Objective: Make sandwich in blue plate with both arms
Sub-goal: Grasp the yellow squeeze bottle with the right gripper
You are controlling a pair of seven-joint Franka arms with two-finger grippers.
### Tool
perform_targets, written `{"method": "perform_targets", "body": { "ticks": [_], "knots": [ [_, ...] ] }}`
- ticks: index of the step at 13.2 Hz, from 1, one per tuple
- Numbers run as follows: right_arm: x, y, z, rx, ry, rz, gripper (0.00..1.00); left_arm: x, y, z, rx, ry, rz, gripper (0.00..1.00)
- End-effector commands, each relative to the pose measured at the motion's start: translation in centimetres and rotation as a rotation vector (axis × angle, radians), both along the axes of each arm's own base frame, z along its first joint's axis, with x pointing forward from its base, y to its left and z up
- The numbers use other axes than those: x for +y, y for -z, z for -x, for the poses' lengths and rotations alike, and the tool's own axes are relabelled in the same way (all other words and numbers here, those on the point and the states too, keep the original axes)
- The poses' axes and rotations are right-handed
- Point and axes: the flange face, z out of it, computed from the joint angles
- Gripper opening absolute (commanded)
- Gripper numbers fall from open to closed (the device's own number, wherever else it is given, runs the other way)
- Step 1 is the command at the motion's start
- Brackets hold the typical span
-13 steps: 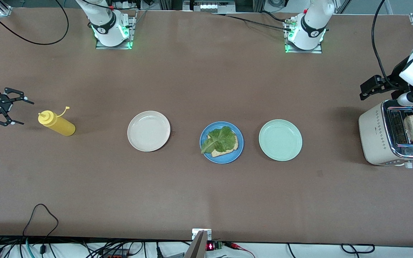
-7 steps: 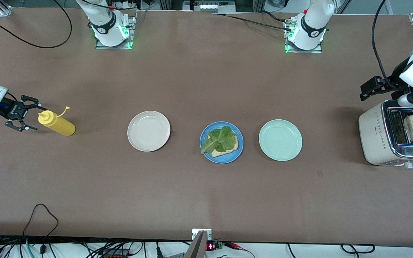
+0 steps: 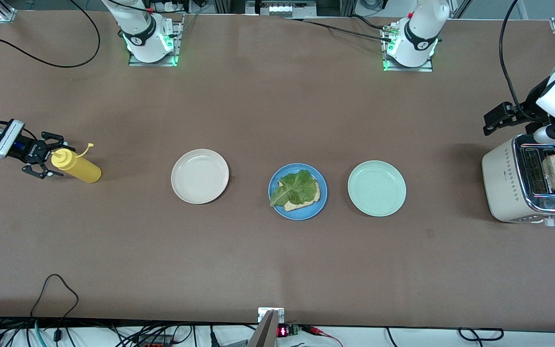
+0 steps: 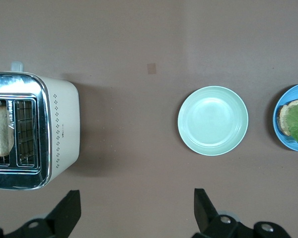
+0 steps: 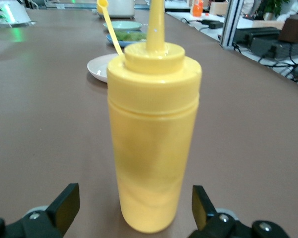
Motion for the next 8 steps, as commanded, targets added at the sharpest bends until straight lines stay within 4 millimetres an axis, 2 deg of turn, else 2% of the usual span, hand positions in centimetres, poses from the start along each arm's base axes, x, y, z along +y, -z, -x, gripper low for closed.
{"method": "perform_targets", "body": {
  "ticks": [1, 3, 7, 8],
  "knots": [
    [0.9, 0.5, -0.7, -0.039, -0.008, -0.043, 1.0, -0.2, -1.8, 0.8, -0.018, 0.014, 0.014, 1.0],
    [2.0, 0.6, -1.4, -0.046, -0.02, -0.053, 1.0, -1.3, -2.0, 1.2, -0.007, 0.022, 0.013, 1.0],
    [5.0, 0.8, -3.0, -0.056, -0.047, -0.074, 1.0, -1.1, -1.6, 1.4, 0.017, 0.029, 0.012, 1.0],
    [5.2, 0.9, -3.1, -0.055, -0.046, -0.068, 1.0, -0.8, -1.5, 1.4, 0.027, 0.026, 0.012, 1.0]
  ]
}}
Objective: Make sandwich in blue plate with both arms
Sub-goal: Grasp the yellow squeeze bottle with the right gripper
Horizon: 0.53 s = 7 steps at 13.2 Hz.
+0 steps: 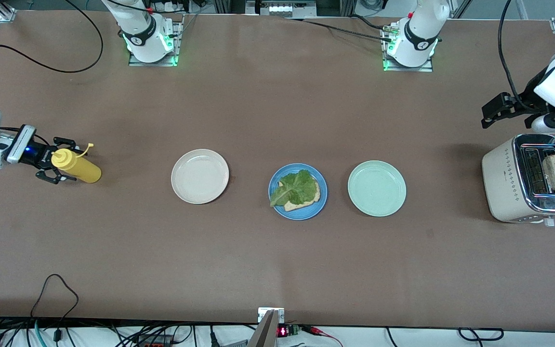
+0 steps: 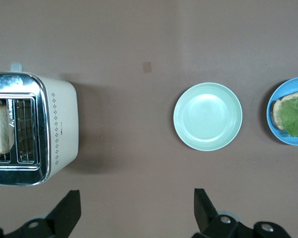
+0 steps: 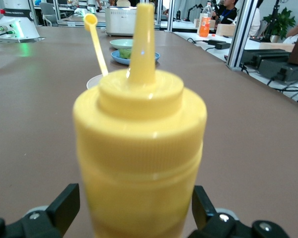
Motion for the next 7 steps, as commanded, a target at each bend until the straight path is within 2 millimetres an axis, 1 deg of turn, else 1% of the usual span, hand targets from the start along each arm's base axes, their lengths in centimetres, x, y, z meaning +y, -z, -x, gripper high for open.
{"method": "perform_targets", "body": {
  "ticks": [1, 2, 3, 4, 5, 6, 7],
  "knots": [
    [1.5, 0.0, -1.2, -0.026, -0.005, -0.003, 1.0, 0.5, -0.3, 0.4, 0.021, 0.005, 0.015, 1.0],
    [2.4, -0.3, -1.8, -0.035, -0.017, 0.001, 0.8, 0.4, -0.3, 0.4, 0.021, 0.006, 0.015, 1.0],
    [2.9, -1.0, -2.4, -0.046, -0.024, 0.018, 0.37, 0.4, -0.3, 0.4, 0.021, 0.002, 0.015, 1.0],
    [3.6, -1.5, -3.0, -0.044, -0.031, 0.034, 0.13, 0.4, -0.2, 0.4, 0.022, 0.002, 0.015, 1.0],
    [4.5, -2.0, -3.6, -0.049, -0.047, 0.049, 0.0, 0.6, 0.1, 0.3, 0.025, -0.001, 0.015, 1.0],
    [5.4, -3.0, -4.3, -0.065, -0.061, 0.076, 0.0, 0.9, 0.1, 0.3, 0.025, -0.004, 0.016, 1.0],
    [6.5, -5.1, -5.6, -0.089, -0.074, 0.122, 0.0, 1.0, -0.1, 0.2, 0.022, -0.004, 0.016, 1.0]
  ]
}}
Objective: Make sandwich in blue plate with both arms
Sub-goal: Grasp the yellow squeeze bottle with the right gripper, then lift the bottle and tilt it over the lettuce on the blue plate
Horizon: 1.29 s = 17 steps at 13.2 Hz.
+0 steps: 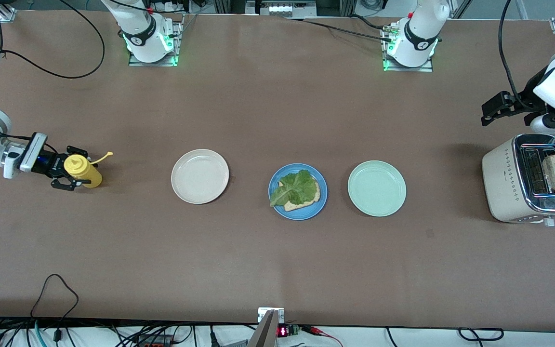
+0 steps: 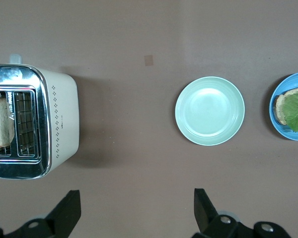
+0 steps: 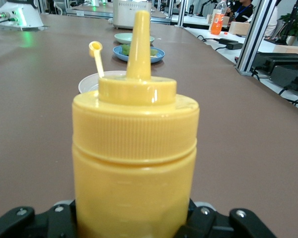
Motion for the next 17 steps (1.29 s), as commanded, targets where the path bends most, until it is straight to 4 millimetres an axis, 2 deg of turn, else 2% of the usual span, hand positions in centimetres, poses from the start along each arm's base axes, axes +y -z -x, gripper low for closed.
{"method": "perform_targets", "body": {
  "ticks": [1, 2, 4, 7, 8, 11, 13, 15, 17],
  "knots": [
    [3.6, -6.3, -3.2, -0.028, -0.019, 0.102, 0.0, 0.5, -0.4, 0.2, 0.005, 0.004, 0.015, 1.0],
    [5.6, -9.3, -4.4, 0.006, -0.022, 0.176, 0.0, 0.6, -0.3, 0.2, 0.007, 0.002, 0.015, 1.0],
    [10.3, -14.1, -6.1, 0.058, -0.003, 0.313, 0.0, 0.8, -0.3, 0.2, 0.007, 0.001, 0.015, 1.0],
    [18.5, -20.0, -7.2, 0.135, 0.05, 0.527, 0.0, 0.9, -0.4, 0.2, 0.005, -0.004, 0.015, 1.0],
    [21.4, -21.3, -7.3, 0.163, 0.075, 0.582, 0.0, 1.1, -0.3, 0.2, 0.005, -0.007, 0.016, 1.0],
    [29.9, -23.4, -7.0, 0.254, 0.164, 0.728, 0.0, 2.1, -0.3, 0.1, 0.005, -0.021, 0.015, 1.0],
    [37.3, -24.0, -5.9, 0.285, 0.236, 0.869, 0.0, 2.0, -0.3, 0.2, 0.007, -0.019, 0.015, 1.0],
    [43.8, -23.3, -4.5, 0.271, 0.305, 1.004, 0.0, 1.5, -0.5, 0.4, 0.01, -0.025, 0.015, 1.0],
    [49.0, -21.4, -2.7, 0.283, 0.341, 1.055, 0.0, 2.3, -0.5, 0.4, 0.014, -0.027, 0.016, 1.0]
  ]
}}
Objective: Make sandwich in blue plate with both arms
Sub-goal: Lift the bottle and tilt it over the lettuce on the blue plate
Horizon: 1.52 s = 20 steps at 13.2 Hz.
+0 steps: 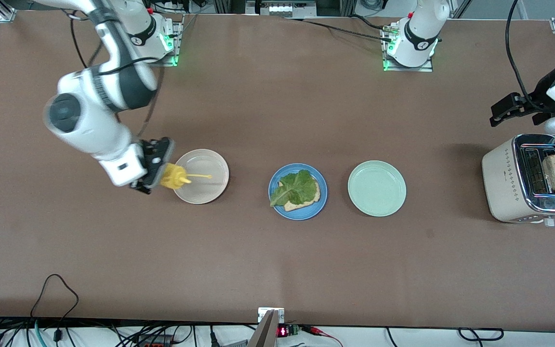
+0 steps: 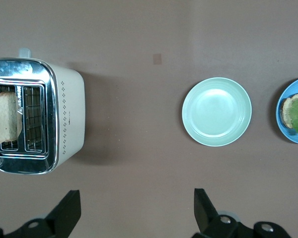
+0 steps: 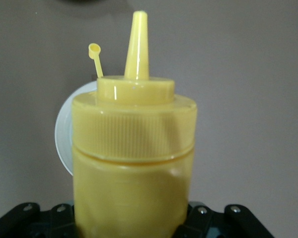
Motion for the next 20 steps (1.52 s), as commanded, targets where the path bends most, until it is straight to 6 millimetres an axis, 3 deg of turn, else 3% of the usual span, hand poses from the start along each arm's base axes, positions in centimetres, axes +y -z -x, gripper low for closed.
{"method": "perform_targets", "body": {
  "ticks": [1, 5, 9, 11, 13, 16, 18, 20],
  "knots": [
    [5.7, 1.2, 1.2, -0.03, 0.024, 0.055, 0.0, 0.7, -0.6, 0.3, 0.004, 0.003, 0.016, 1.0],
    [13.8, 4.1, 2.3, -0.069, 0.032, 0.112, 0.0, 0.7, -0.1, 0.2, 0.012, 0.003, 0.017, 1.0],
    [18.3, 7.0, 2.7, -0.09, -0.006, 0.234, 0.0, 0.7, -0.1, 0.2, 0.015, 0.001, 0.017, 1.0],
    [19.6, 8.0, 2.8, -0.101, -0.018, 0.258, 0.0, 0.8, 0.0, 0.1, 0.017, 0.0, 0.017, 1.0],
    [19.6, 8.8, 2.8, -0.098, -0.018, 0.269, 0.0, 0.8, 0.1, 0.1, 0.018, -0.002, 0.017, 1.0],
    [18.6, 7.9, 2.1, -0.102, -0.01, 0.267, 0.0, 1.0, 0.2, -0.1, 0.015, -0.003, 0.018, 1.0],
    [14.3, 4.7, -0.6, -0.104, 0.067, 0.23, 0.0, 1.3, -0.6, -0.7, -0.005, -0.004, 0.014, 1.0],
    [10.0, -0.1, -1.9, -0.088, 0.09, 0.18, 0.0, 2.5, -1.2, -1.6, -0.019, -0.006, 0.012, 1.0]
  ]
}}
